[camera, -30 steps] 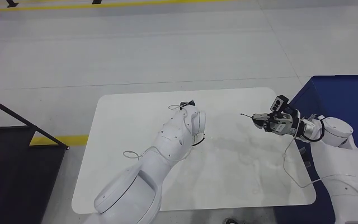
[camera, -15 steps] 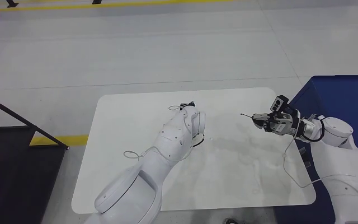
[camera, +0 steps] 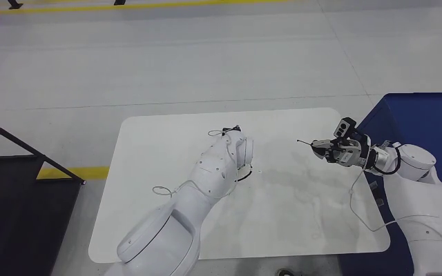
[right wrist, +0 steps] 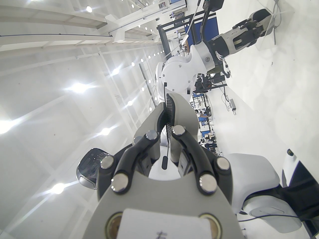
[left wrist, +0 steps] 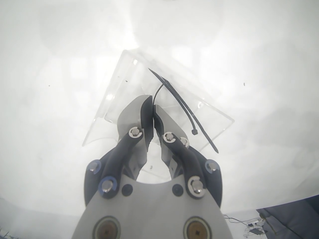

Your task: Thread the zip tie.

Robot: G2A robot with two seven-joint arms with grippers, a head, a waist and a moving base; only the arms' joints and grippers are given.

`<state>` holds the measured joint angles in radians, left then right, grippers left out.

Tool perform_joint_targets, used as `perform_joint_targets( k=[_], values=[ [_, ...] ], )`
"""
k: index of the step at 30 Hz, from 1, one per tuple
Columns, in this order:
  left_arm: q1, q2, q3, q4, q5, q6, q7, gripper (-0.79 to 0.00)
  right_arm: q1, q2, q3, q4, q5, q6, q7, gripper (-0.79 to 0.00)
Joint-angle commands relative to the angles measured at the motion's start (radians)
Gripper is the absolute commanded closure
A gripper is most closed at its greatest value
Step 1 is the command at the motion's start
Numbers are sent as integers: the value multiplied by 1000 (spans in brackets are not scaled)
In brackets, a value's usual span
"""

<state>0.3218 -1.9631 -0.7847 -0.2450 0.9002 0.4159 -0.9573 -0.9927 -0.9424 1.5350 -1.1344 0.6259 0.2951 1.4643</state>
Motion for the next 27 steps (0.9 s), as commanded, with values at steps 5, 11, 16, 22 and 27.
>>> perform_joint_targets(
  k=[5,11,16,22,27],
  values=[
    [2,1,-3,-67,11,31,10,0,0,0,0,0,0,0,0,0],
    [63,15,9,-237,75,112,11,0,0,0,0,0,0,0,0,0],
    [173,59,-9,-471,174,182,4,0,0,0,0,0,0,0,0,0],
    [376,133,-55,-851,367,208,-82,0,0,0,0,0,0,0,0,0],
    [376,133,-55,-851,367,208,-82,0,0,0,0,0,0,0,0,0]
  ],
)
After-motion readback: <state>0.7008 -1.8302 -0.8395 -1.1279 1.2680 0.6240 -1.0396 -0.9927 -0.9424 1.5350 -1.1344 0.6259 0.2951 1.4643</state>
